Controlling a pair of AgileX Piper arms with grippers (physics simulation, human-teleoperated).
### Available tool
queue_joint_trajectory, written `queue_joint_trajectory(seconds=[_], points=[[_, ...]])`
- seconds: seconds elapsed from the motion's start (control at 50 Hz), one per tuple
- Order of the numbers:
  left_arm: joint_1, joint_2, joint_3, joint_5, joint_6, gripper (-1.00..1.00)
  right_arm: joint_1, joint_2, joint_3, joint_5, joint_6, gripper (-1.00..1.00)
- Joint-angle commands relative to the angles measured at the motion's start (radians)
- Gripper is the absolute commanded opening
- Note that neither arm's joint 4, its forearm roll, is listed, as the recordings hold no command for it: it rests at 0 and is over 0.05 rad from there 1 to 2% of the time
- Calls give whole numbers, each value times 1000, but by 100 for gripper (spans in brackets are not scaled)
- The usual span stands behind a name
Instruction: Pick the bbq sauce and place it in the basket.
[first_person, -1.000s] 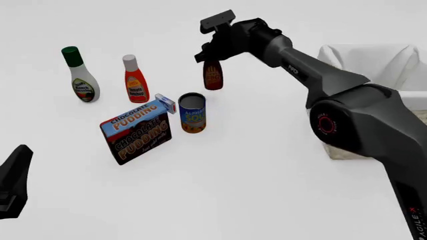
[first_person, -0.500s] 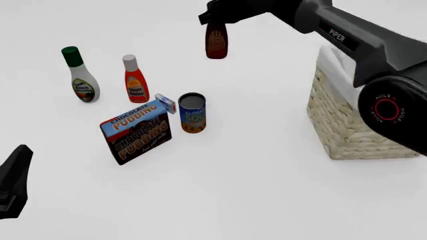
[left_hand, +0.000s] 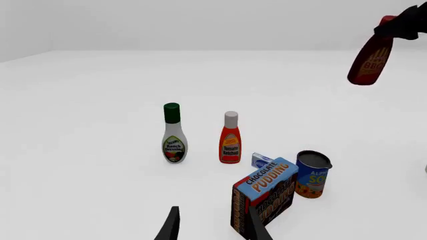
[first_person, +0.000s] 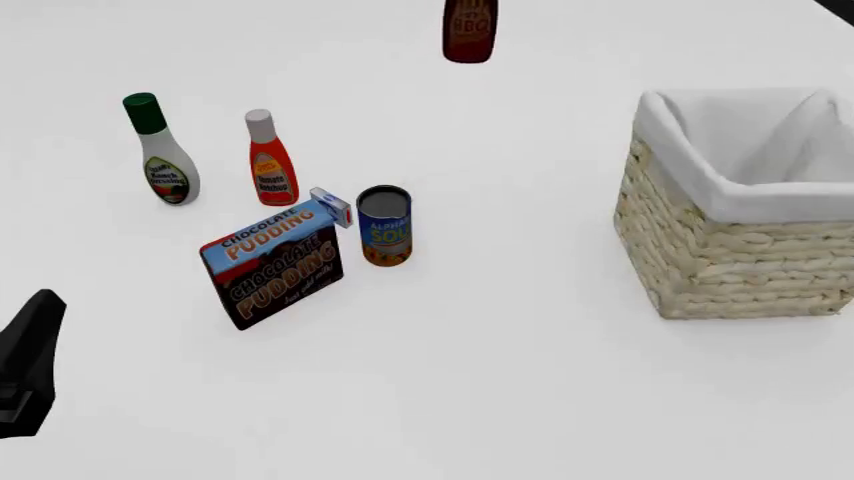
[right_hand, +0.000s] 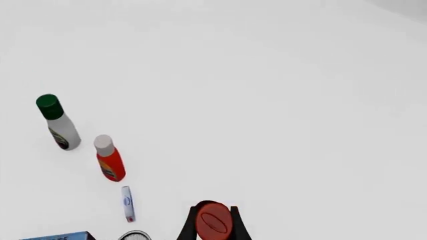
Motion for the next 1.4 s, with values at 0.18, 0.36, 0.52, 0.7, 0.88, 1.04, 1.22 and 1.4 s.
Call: queue_joint_trajectory(seconds=[0.18, 0.36, 0.52, 0.7, 0.88, 1.04, 1.22, 1.4], points=[[0, 0, 0, 0, 0, 100, -55, -188, 120, 19, 5, -100], [0, 0, 0, 0, 0, 100, -90, -275, 184, 33, -3, -100], [0, 0, 0, 0, 0, 100, -154, -349, 236, 44, -11, -100], [0, 0, 0, 0, 0, 100, -217, -410, 305, 35, -15, -100], [0, 0, 0, 0, 0, 100, -275, -458, 364, 26, -20, -100], [0, 0, 0, 0, 0, 100, -343, -522, 431, 19, -21, -100], [0, 0, 0, 0, 0, 100, -414, -580, 483, 18, -26, -100], [0, 0, 0, 0, 0, 100, -459, -623, 514, 25, -26, -100]])
